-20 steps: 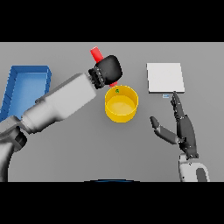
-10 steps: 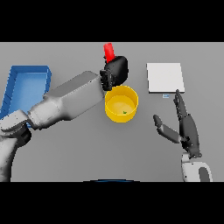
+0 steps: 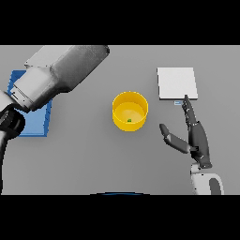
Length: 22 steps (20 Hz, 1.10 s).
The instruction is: Pick up the red beaker and tilt it to pour out 1 green nut into yellow bowl. Pick up the yellow bowl and place it on the metallic measuring scale.
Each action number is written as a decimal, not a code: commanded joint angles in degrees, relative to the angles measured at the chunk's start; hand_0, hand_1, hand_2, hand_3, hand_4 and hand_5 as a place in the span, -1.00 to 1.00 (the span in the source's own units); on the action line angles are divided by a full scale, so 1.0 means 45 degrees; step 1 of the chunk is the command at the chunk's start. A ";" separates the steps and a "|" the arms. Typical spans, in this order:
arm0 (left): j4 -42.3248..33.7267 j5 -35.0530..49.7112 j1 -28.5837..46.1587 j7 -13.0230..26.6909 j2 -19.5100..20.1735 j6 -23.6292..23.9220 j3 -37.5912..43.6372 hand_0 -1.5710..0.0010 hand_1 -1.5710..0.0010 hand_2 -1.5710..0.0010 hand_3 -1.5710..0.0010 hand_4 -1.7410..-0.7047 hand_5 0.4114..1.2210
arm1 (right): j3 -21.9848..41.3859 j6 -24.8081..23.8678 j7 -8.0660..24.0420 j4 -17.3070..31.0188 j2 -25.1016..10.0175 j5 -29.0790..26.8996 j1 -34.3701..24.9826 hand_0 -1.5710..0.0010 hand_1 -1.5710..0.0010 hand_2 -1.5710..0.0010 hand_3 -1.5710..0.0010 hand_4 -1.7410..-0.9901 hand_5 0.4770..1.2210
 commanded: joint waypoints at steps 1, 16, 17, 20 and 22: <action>0.0548 0.0365 -0.0334 0.0268 0.0027 -0.0045 0.0615 -1.00 -1.00 -1.00 -1.00 -0.96 1.00 | 0.0007 0.0084 0.0127 0.0154 -0.0007 -0.0043 -0.0065 1.00 1.00 1.00 1.00 0.66 -0.79; 0.2737 0.9866 0.4218 0.5614 0.3449 0.2004 1.1083 -1.00 -1.00 -1.00 -0.99 -1.00 1.00 | 0.0116 0.0395 -0.0285 0.0505 -0.0423 0.0034 -0.0388 1.00 1.00 1.00 1.00 0.59 -0.60; 0.2354 1.0334 0.4799 0.5940 0.3429 0.2306 1.1430 -1.00 -1.00 -1.00 -0.99 -1.00 1.00 | 0.0113 0.0403 -0.0137 0.0637 -0.0423 0.0050 -0.0504 1.00 1.00 1.00 1.00 0.62 -0.58; 0.1033 1.1483 0.6513 0.7518 0.3382 0.3031 1.2306 -1.00 -1.00 -1.00 -1.00 -1.00 1.00 | 0.0153 0.0451 -0.0192 0.0535 -0.0407 -0.0003 -0.0531 1.00 1.00 1.00 1.00 0.62 -0.52; -0.0338 1.2133 0.8013 0.8025 0.3185 0.3297 1.2556 -1.00 -1.00 -1.00 -1.00 -1.00 1.00 | 0.0069 0.0613 -0.0319 0.0621 -0.0499 -0.0194 -0.0372 1.00 1.00 1.00 1.00 0.64 -0.50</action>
